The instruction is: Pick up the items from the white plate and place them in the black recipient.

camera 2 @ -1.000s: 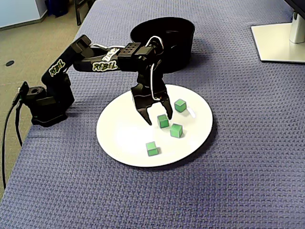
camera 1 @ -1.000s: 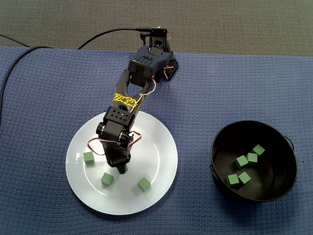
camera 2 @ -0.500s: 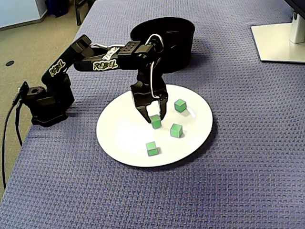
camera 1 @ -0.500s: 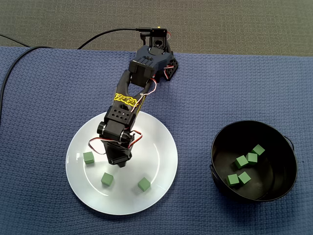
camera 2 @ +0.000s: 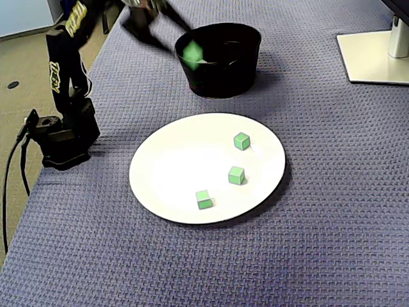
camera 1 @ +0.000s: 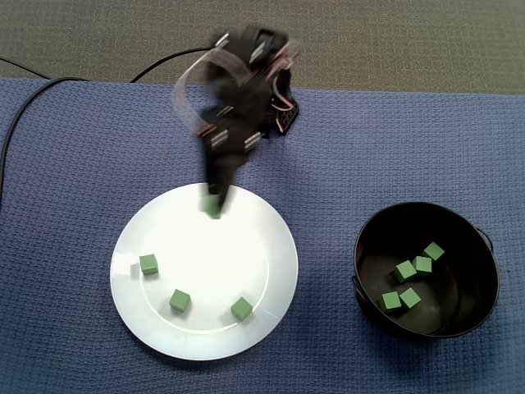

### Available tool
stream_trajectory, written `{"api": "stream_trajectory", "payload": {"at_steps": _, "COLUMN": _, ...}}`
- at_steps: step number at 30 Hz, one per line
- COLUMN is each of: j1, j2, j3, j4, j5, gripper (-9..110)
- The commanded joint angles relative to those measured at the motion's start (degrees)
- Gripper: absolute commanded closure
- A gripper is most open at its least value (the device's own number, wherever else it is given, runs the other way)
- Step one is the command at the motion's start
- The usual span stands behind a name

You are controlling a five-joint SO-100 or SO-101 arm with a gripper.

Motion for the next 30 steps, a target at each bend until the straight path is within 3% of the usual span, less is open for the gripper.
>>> {"api": "stream_trajectory", "payload": {"at_steps": 1, "j1": -16.8, "j2": 4.1, "j3": -8.8, "j4": -2.5, "j5": -1.1, "gripper": 101}}
{"api": "stream_trajectory", "payload": {"at_steps": 7, "j1": -37.4, "j2": -10.6, "j3": -13.4, "j4": -6.4, "j5": -3.7, "gripper": 101}}
{"api": "stream_trajectory", "payload": {"at_steps": 16, "j1": -46.2, "j2": -35.4, "j3": -16.1, "j4": -8.1, "j5": -3.7, "gripper": 101}}
{"api": "stream_trajectory", "payload": {"at_steps": 17, "j1": -46.5, "j2": -36.4, "j3": -16.1, "j4": -8.1, "j5": -3.3, "gripper": 94}}
{"api": "stream_trajectory", "payload": {"at_steps": 19, "j1": -46.8, "j2": -36.9, "j3": -16.1, "j4": -6.8, "j5": -3.3, "gripper": 67}}
{"api": "stream_trajectory", "payload": {"at_steps": 21, "j1": -46.5, "j2": -35.2, "j3": -16.1, "j4": -4.8, "j5": -3.9, "gripper": 55}}
{"api": "stream_trajectory", "payload": {"at_steps": 25, "j1": -42.2, "j2": -24.4, "j3": -14.3, "j4": 0.8, "j5": -5.6, "gripper": 54}}
{"api": "stream_trajectory", "payload": {"at_steps": 30, "j1": -28.1, "j2": -8.8, "j3": -4.7, "j4": 0.4, "j5": -6.4, "gripper": 51}}
